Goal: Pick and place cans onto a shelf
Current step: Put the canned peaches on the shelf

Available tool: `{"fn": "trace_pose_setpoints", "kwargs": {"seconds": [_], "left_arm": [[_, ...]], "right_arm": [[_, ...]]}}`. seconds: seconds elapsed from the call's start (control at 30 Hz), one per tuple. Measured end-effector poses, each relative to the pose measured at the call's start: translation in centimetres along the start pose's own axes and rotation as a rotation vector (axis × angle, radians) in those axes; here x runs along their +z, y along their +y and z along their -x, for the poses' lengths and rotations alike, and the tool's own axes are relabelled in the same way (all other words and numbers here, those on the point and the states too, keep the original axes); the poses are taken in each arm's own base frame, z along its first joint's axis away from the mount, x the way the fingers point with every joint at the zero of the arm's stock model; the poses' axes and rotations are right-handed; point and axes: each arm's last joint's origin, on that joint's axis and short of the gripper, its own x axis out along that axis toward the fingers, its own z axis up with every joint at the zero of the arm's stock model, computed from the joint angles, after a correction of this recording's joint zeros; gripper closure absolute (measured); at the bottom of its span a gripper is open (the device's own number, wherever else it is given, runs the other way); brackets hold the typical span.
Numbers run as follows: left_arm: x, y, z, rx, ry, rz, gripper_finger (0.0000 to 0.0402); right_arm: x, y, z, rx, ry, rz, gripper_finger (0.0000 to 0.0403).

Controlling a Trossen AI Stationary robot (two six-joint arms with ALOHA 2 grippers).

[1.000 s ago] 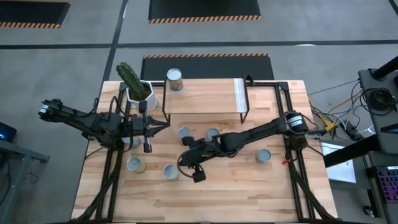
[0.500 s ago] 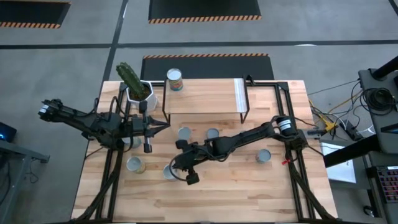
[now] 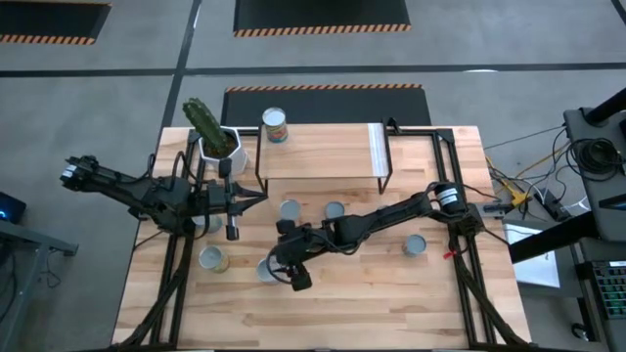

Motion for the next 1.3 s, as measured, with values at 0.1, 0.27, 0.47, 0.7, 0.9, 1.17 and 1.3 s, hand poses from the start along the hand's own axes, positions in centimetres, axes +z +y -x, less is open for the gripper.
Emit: {"fn": "trace_pose_setpoints", "kwargs": {"seconds": [0.1, 0.27, 0.47, 0.7, 0.9, 1.17, 1.3], "left_arm": [[0.0, 0.0, 0.0, 0.0, 0.0, 0.0, 0.0402], [0.0, 0.0, 0.0, 0.0, -0.001, 0.0, 0.0402], [0.0, 0.0, 0.0, 0.0, -0.002, 0.001, 0.0402], [0.0, 0.0, 0.0, 0.0, 0.0, 0.004, 0.0402], [0.0, 0.0, 0.0, 0.0, 0.0, 0.003, 0.0402], [0.0, 0.0, 0.0, 0.0, 0.0, 0.003, 0.0402], [0.0, 0.0, 0.0, 0.0, 0.0, 0.003, 0.0402]], "right_arm": [[-0.1, 0.3, 0.0, 0.006, 0.002, 0.006, 0.012], [-0.8, 0.5, -1.0, 0.011, 0.013, 0.007, 0.0037], [-1.7, 0.3, -2.8, 0.009, 0.032, 0.005, 0.0021], [-1.8, -0.5, -3.0, -0.003, 0.049, -0.007, 0.0021], [-3.4, -0.6, -4.3, 0.029, 0.086, -0.032, 0.0021], [-3.2, -0.9, -4.2, 0.041, 0.071, -0.035, 0.0064], [-3.2, -0.9, -4.2, 0.069, 0.066, -0.038, 0.0105]]}}
